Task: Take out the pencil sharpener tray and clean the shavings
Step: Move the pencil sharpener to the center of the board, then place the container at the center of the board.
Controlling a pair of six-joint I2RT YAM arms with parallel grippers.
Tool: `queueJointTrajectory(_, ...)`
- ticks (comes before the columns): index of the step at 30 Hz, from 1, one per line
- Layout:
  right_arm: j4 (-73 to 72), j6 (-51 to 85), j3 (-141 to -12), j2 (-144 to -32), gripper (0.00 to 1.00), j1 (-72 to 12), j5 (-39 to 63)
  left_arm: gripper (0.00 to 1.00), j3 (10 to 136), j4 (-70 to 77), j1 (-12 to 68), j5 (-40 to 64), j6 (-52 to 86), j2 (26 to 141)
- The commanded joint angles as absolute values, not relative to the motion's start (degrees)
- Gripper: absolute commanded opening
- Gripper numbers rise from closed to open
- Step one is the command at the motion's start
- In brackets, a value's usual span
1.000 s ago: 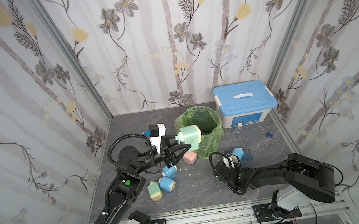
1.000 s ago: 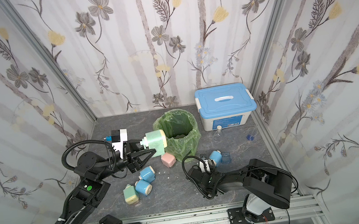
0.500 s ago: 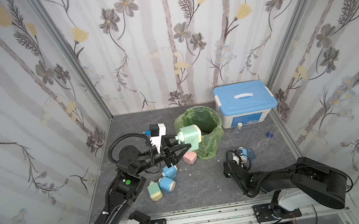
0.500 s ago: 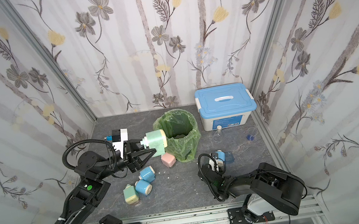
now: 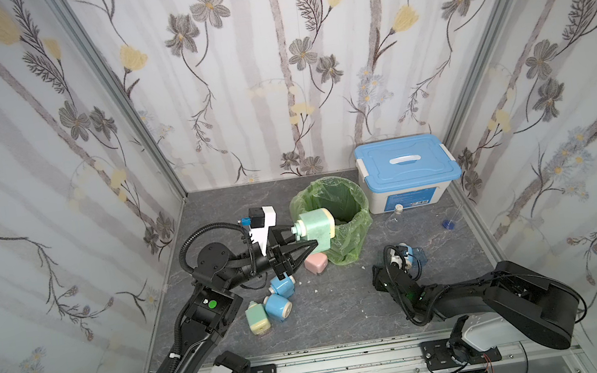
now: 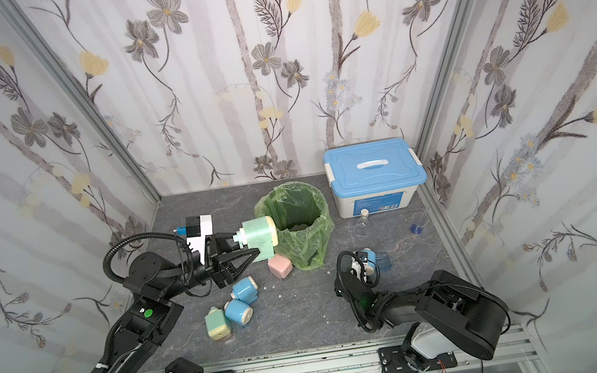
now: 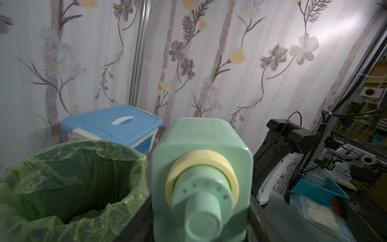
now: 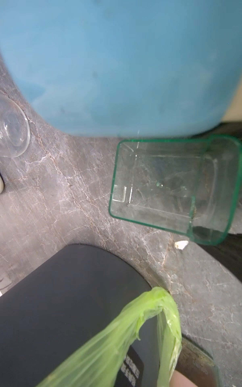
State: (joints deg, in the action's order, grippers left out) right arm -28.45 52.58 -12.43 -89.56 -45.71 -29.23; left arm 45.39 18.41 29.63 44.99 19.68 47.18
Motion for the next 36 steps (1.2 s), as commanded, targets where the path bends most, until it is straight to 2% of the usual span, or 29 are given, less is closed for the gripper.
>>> queueJointTrajectory(1,-13.70,54.58,-11.16,-90.03,0.60,-45.32,-15.65,0.48,45.67,20.02,29.57,45.04,18.72,46.93)
queueJointTrajectory(6,-16.22,49.69,-11.99,-89.30,0.67,-45.44,-10.59,0.48,45.46,20.37,29.62,45.04,18.81,47.08)
queueJointTrajectory(11,-14.54,49.57,-12.61,-88.67,0.76,-45.74,-9.77,0.48,45.43,20.44,29.62,45.16,18.81,47.11)
queueJointTrajectory(19,-2.33,51.15,-16.32,-79.49,0.83,-52.83,-11.75,0.48,45.98,21.08,29.57,46.75,19.13,48.28)
queueJointTrajectory(26,13.95,53.73,-16.31,-61.31,0.85,-58.46,-10.55,0.48,46.63,23.52,29.62,50.65,20.68,50.72)
queueJointTrajectory(31,11.82,42.71,-19.44,-40.99,0.88,-59.87,-6.44,0.48,48.30,24.59,30.82,57.58,21.53,54.33)
queueJointTrajectory(36,6.28,33.87,-25.87,-34.40,0.91,-58.32,-2.21,0.48,49.32,26.03,32.82,62.94,22.03,57.57)
